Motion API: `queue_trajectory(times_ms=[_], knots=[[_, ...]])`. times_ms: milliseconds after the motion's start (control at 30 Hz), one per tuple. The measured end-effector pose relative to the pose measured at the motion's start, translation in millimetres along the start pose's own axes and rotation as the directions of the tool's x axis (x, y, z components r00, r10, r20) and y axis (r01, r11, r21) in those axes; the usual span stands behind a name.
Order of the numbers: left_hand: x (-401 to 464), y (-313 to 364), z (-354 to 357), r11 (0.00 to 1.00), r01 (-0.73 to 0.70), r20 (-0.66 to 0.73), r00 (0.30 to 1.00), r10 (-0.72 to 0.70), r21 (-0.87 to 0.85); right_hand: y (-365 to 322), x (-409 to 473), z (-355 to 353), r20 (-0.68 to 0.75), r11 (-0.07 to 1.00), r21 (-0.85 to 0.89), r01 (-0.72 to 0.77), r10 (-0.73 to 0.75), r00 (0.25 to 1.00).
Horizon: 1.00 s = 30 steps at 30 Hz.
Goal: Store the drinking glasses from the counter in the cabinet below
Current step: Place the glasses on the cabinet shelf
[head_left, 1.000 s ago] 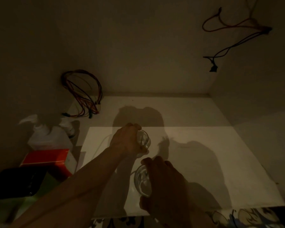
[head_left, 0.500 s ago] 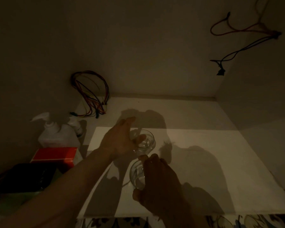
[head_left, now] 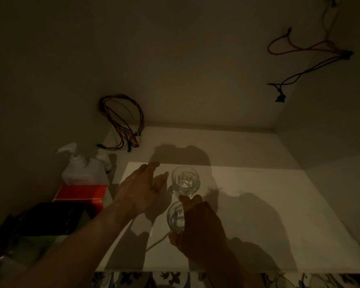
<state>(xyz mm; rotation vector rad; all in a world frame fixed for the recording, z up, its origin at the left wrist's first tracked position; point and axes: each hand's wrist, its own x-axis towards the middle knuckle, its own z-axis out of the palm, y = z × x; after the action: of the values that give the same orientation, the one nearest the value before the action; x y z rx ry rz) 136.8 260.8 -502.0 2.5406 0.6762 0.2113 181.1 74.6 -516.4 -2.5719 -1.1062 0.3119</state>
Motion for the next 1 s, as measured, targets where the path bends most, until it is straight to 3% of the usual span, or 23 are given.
queue_trajectory(times_ms=[233,433,667,867,1000], knots=[[-10.1,9.7,-7.7,0.999,0.010,-0.024,1.000,-0.010,0.031,3.5,-7.8,-5.3,-0.023,1.000,0.011,-0.024,0.024,0.999],[-28.9,25.8,-20.8,0.982,-0.033,0.038,0.999,0.026,0.186,18.3,-23.2,-37.3,-0.079,0.993,-0.076,-0.094,0.088,0.993],[-53.2,87.3,-45.6,0.900,-0.099,0.230,0.973,-0.002,0.424,18.6,-44.9,-105.9,0.071,0.971,-0.204,-0.129,0.146,0.987],[-109.6,166.9,-111.0,0.914,-0.062,0.336,0.938,-0.083,0.401,-21.7,-91.7,-209.8,0.261,0.966,-0.220,-0.135,0.192,0.946],[-139.8,242.2,-202.9,0.940,-0.044,0.451,0.884,-0.121,0.337,-70.2,-130.5,-323.5,0.383,0.968,-0.179,-0.174,0.231,0.894]])
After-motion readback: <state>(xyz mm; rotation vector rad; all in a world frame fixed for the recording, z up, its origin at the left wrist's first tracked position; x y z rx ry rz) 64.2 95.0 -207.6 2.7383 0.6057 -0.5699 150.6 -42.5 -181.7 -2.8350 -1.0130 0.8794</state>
